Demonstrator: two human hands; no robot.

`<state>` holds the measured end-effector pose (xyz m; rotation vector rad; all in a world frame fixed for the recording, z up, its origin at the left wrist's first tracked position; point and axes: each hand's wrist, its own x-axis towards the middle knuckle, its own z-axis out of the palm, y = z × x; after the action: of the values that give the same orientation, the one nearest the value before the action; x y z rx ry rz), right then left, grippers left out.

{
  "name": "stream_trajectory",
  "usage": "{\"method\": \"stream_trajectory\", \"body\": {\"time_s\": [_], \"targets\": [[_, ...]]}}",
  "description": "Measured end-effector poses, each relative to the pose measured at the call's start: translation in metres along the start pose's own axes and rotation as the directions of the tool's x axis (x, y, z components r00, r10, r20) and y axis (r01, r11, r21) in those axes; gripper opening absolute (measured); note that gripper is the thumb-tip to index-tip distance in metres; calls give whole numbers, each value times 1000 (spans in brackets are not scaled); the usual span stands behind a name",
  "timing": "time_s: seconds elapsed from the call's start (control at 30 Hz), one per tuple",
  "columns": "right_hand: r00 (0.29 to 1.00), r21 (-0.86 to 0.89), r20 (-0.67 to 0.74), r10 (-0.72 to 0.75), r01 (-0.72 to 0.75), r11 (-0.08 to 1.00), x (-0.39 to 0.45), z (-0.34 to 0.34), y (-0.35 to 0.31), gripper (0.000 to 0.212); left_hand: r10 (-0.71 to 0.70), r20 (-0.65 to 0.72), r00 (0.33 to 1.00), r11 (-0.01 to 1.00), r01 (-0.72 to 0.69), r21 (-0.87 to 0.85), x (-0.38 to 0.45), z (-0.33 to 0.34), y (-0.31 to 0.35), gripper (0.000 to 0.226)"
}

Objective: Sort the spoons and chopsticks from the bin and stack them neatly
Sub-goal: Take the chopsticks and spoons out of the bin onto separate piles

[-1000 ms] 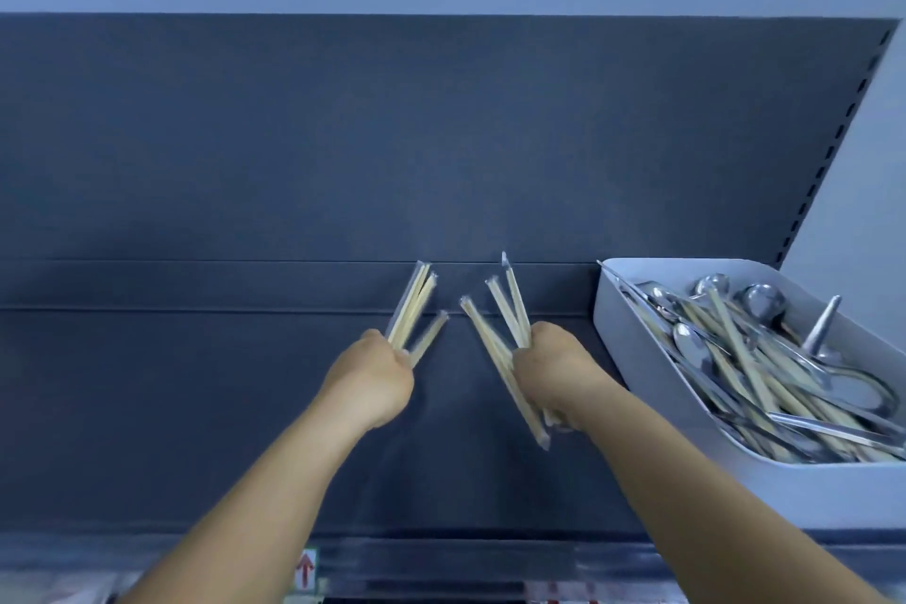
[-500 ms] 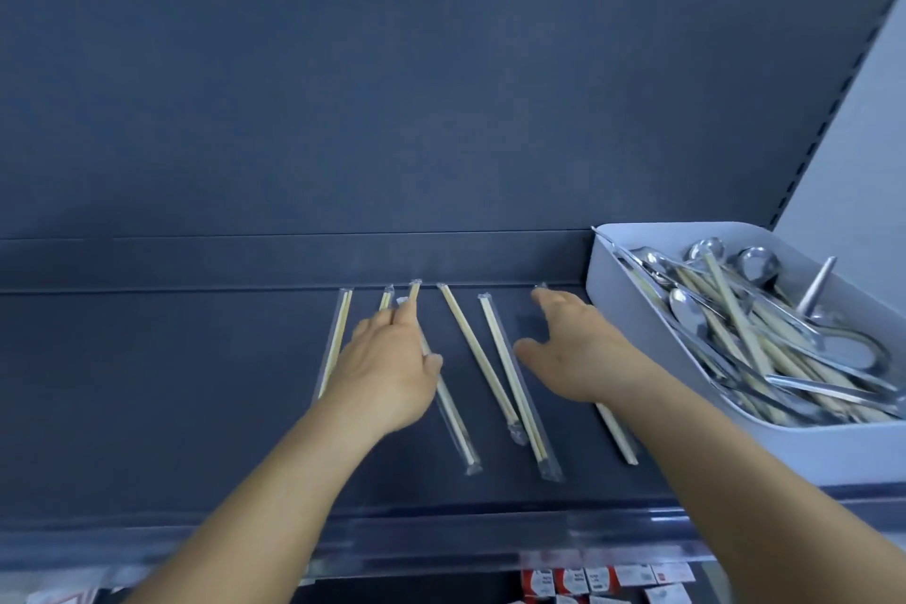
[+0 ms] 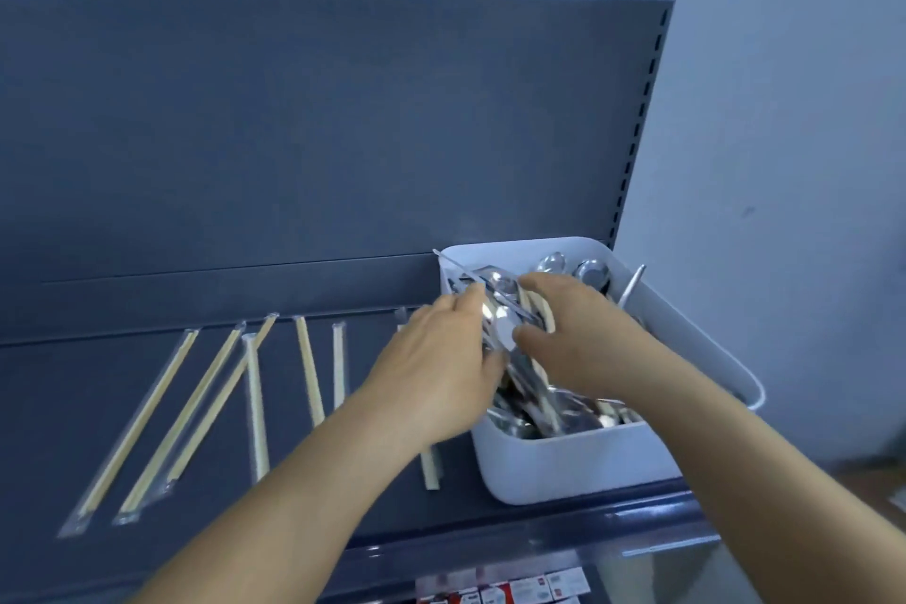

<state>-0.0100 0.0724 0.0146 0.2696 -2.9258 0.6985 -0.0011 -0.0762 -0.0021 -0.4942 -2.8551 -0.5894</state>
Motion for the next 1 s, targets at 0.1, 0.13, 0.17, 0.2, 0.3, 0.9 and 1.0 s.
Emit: {"method": "stream_trajectory", "body": {"time_s": [0.1,0.13,0.17,0.2,0.3,0.9,1.0], "targets": [[998,-2,41,44,-44,999,0,-17,43,35,-43,73,996,997,38,66,14,18,30,48],[996,-9,63,60,-60,998,1,-21,57,35,-67,100,993,992,56,110,18,24,38,46],[994,-18,87,73,-72,997,1,-24,69,35,-92,127,988,985,72,156,21,29,43,47],[990,-29,112,83,-80,996,3,-27,80,32,-119,150,982,976,88,197,24,34,47,50],[980,-48,182,79,-71,996,7,-30,102,17,-207,195,959,957,157,243,30,47,55,58],[925,-133,370,-84,142,981,18,-27,102,11,-449,63,891,894,448,22,44,51,56,30],[940,50,318,-126,117,992,18,-30,101,19,-449,6,894,892,448,56,51,44,49,8]]}}
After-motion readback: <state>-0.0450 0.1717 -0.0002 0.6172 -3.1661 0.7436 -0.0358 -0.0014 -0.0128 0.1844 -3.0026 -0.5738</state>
